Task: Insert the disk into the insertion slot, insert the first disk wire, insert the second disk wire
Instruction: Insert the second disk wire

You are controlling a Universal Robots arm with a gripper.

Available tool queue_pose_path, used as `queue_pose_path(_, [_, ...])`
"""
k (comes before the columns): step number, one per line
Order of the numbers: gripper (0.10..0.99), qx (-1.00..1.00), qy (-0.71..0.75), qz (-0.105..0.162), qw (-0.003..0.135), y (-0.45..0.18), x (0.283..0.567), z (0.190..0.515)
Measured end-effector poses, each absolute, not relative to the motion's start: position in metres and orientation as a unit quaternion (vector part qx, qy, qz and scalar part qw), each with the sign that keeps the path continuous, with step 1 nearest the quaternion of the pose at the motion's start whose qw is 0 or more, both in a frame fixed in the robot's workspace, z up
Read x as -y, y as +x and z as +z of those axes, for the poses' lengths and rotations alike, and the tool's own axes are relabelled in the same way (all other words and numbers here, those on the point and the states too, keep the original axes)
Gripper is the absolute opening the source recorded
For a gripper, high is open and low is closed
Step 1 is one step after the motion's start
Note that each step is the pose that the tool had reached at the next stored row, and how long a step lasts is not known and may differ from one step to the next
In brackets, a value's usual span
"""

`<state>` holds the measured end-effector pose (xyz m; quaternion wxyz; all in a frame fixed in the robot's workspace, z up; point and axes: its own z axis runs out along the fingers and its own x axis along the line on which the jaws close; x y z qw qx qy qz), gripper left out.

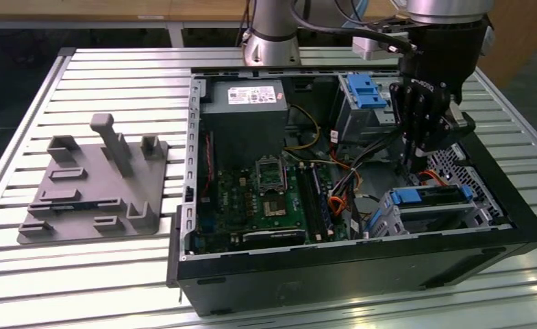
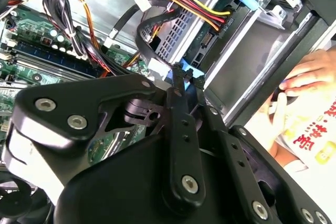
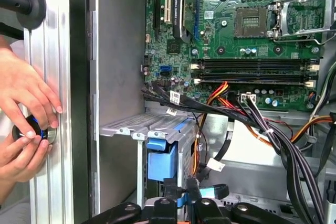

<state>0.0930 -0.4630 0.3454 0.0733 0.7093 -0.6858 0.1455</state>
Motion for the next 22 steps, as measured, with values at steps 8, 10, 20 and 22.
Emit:
queue_pose_path(8, [0.192, 0.685, 0.709, 0.149, 0.076, 0.093, 0.463, 0.345])
queue_pose_path(10, [0.192, 0.685, 0.709, 0.149, 0.076, 0.093, 0.463, 0.345])
queue_pose_path(20, [0.192, 0.683, 0.712, 0.136, 0.090, 0.102, 0.463, 0.345])
queue_pose_path(22, [0.192, 0.682, 0.714, 0.123, 0.102, 0.107, 0.463, 0.345])
